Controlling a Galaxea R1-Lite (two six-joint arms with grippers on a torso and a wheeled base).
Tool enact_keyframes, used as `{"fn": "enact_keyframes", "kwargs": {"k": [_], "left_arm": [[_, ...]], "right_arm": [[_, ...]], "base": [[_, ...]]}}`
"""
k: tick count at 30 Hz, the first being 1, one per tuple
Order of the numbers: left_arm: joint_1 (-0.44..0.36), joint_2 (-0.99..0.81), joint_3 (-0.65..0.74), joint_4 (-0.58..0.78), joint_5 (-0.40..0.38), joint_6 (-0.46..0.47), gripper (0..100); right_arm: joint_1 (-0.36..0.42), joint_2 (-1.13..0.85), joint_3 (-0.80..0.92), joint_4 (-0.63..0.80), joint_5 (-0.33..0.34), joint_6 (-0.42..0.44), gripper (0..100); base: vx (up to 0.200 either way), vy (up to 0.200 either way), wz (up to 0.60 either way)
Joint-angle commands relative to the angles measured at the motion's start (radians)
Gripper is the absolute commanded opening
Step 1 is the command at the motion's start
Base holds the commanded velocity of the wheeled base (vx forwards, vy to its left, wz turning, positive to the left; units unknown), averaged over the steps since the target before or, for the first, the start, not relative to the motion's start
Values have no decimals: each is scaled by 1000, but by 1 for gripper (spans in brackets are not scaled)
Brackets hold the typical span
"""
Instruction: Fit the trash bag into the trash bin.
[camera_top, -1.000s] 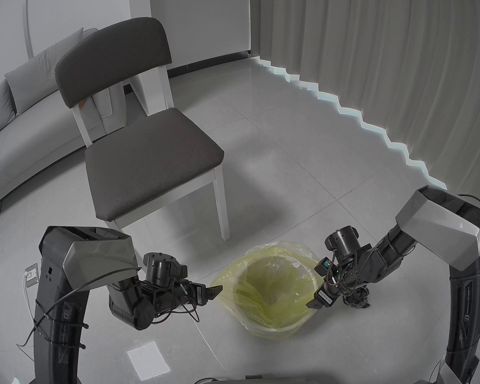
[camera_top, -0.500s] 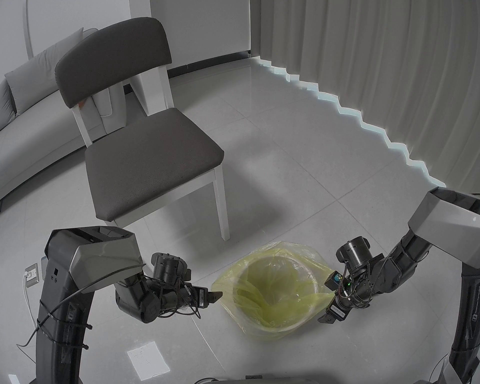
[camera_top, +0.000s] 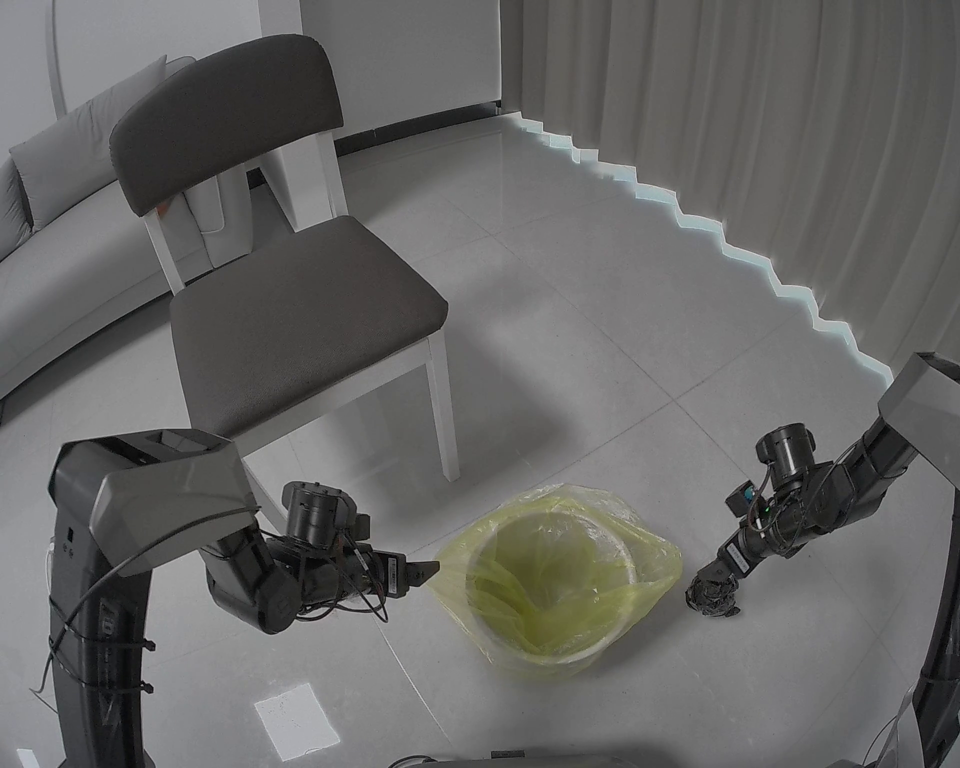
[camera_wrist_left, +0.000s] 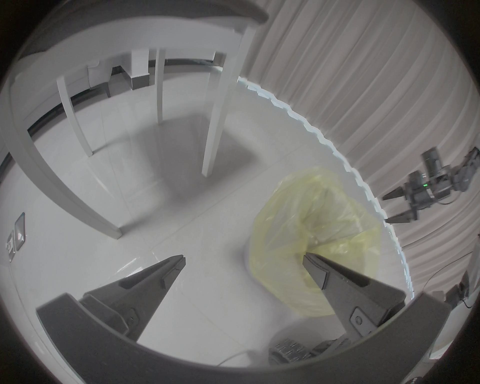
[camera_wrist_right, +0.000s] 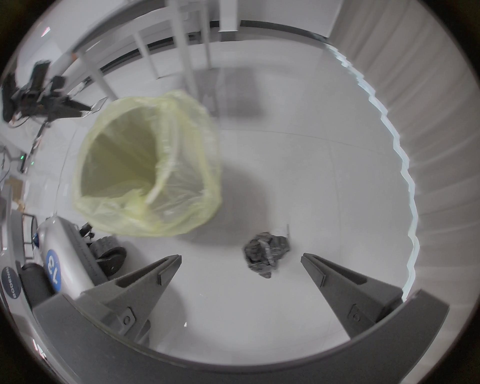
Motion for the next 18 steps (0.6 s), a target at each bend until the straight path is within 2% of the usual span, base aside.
{"fn": "enact_keyframes", "kwargs": {"k": [1, 4, 7, 11, 18], "left_arm": [[14, -123, 87, -64, -37, -13, 100], [16, -157, 118, -78, -89, -13, 100], [30, -146, 127, -128, -98, -25, 100], [50, -123, 147, -234, -100, -42, 100], [59, -96, 142, -251, -96, -39, 100]], "right_arm": [[-90, 78, -87, 1, 6, 0, 100], [-104, 127, -134, 3, -1, 0, 100], [-108, 164, -170, 6, -4, 0, 100], [-107, 207, -219, 10, -2, 0, 100], [-99, 317, -380, 55, -10, 0, 100]], "base": [[0, 0, 0], [-200, 0, 0], [-200, 0, 0], [0, 0, 0], [0, 0, 0]]}}
